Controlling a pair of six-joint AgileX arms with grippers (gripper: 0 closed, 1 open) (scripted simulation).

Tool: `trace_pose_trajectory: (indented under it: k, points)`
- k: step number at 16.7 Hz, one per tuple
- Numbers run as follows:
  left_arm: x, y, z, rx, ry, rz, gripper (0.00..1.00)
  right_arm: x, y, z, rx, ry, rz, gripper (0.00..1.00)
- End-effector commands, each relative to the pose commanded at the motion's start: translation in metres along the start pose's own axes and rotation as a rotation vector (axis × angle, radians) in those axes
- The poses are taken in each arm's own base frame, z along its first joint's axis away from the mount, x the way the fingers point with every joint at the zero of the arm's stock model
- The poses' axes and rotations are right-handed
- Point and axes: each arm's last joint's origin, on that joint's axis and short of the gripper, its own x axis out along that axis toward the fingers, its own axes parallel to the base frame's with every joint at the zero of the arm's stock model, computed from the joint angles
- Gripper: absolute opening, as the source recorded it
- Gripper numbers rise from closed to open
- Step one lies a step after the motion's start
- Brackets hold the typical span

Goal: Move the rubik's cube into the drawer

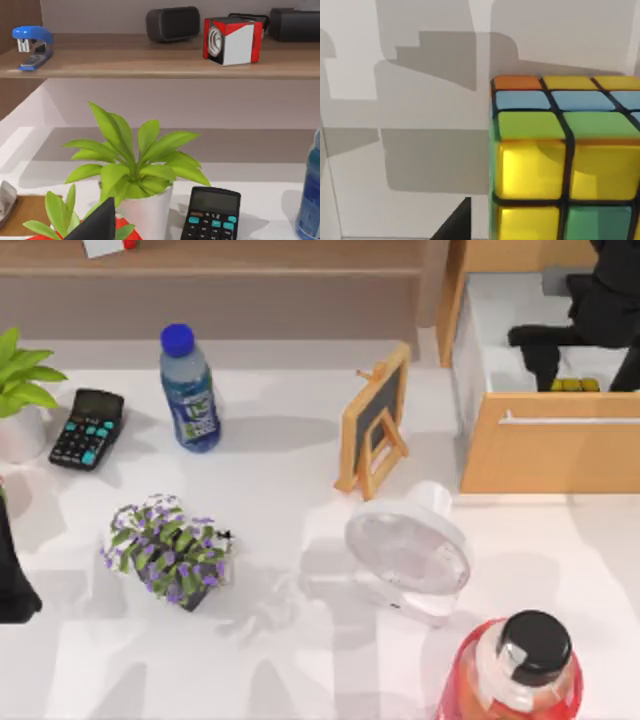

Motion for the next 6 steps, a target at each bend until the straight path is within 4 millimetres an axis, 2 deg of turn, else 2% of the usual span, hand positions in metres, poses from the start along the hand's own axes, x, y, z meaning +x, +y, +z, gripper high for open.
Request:
trace_pose_trajectory:
  k: [6]
  points:
    - [0.0000,0.0000,0.0000,0.000,0.000,0.000,1.00,0.0000,0.0000,0.0000,0.000,0.000,0.000,1.00]
